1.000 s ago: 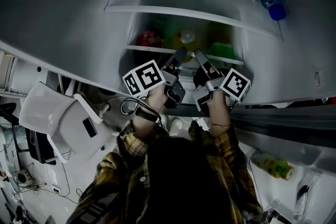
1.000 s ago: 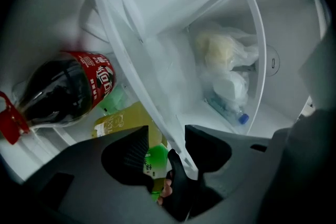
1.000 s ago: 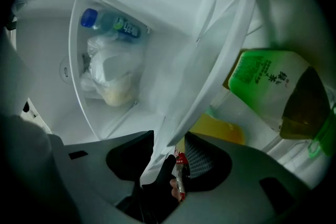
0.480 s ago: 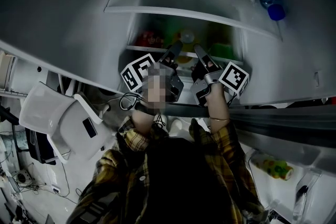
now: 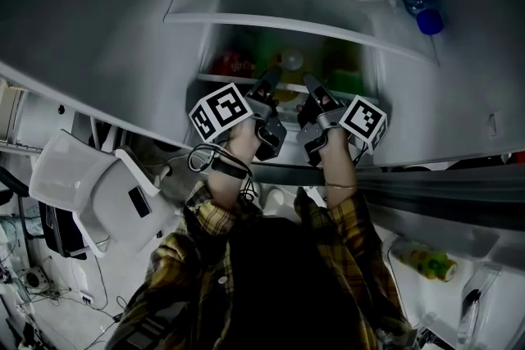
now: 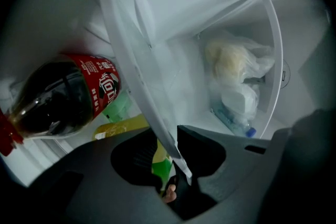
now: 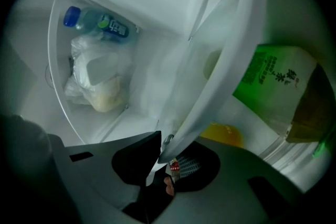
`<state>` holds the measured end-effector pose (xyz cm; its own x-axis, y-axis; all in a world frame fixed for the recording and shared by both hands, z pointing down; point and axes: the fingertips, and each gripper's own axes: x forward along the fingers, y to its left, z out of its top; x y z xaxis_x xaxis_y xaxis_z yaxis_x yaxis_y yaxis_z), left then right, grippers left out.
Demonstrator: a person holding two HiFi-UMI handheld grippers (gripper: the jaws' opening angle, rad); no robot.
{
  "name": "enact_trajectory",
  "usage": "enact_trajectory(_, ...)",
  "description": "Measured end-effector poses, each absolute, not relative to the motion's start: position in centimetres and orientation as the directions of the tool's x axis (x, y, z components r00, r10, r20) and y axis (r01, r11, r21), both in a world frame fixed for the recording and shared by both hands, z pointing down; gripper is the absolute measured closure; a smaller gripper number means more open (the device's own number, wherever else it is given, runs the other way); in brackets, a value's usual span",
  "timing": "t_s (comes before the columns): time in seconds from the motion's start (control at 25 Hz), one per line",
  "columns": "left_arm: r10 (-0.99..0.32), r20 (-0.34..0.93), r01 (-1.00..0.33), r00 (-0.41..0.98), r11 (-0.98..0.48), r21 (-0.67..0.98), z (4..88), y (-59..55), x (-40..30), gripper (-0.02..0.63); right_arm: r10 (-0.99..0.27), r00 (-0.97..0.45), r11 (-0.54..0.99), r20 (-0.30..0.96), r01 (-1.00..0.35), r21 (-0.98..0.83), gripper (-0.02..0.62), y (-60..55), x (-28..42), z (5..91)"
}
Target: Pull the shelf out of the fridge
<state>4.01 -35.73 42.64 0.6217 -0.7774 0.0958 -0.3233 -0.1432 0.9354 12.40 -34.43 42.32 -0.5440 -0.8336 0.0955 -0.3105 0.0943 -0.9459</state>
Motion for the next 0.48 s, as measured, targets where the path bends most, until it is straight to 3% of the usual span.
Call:
enact_trajectory(0.28,-0.769,0.085,-0.322,0.633,-0.162,0.933,42.15,-36.02,4.33,0.546,-0.844,-0.528,0.084,0.098,-0.311,-0.947,0.531,-34.76,12.44,42.19)
enact_trajectory(0.48,-0.766,0.071,-0.290,0.639,-0.155,0.944,42.12,-36.08,4.44,0.557,-0.847,-0.525,0.078,0.082,-0.275,-0.958,0.540,-34.69,12.49,42.26)
